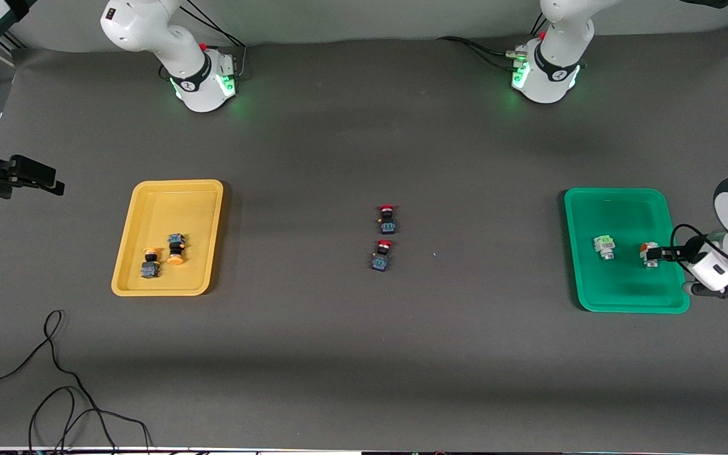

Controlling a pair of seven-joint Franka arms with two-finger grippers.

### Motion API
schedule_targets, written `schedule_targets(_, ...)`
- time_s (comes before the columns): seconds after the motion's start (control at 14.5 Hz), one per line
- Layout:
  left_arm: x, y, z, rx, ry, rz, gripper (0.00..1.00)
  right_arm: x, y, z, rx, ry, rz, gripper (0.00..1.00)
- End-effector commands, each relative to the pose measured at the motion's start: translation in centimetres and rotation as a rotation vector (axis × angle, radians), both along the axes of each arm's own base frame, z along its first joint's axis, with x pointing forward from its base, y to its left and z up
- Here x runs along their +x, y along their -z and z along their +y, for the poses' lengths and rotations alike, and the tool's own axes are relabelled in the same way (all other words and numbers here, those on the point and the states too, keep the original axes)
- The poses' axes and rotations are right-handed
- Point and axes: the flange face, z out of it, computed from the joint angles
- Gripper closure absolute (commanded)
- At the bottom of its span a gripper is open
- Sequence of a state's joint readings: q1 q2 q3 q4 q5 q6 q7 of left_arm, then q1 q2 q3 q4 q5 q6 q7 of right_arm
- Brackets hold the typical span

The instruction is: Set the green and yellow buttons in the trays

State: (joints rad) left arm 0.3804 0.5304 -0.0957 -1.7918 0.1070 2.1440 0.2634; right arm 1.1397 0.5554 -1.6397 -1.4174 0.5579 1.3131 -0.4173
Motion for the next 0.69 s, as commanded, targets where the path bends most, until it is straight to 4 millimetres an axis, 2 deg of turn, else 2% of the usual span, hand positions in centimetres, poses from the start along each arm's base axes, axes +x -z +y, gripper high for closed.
schedule_targets(0.0,0.5,-5.4,-0.6,0.041,0.001,-0.048,0.01,-0.1,-0.1,0.3,-0.021,0.013,0.017,0.0)
schedule_targets(0.34,-1.4,-21.7,-4.1,0.074,0.04,-0.039,0.01,0.0,-0.1,0.5,-0.022,0.007,0.019,0.0)
schedule_targets(0.41,-1.8,-24.6,-5.4,0.08,0.044,-0.036,0.01,0.0,-0.1,0.5,-0.022,0.007,0.019,0.0)
schedule_targets(0.62,-3.6,-31.1,-7.7,0.088,0.059,-0.046,0.01,0.3,0.3,0.0,-0.016,0.011,0.026,0.0)
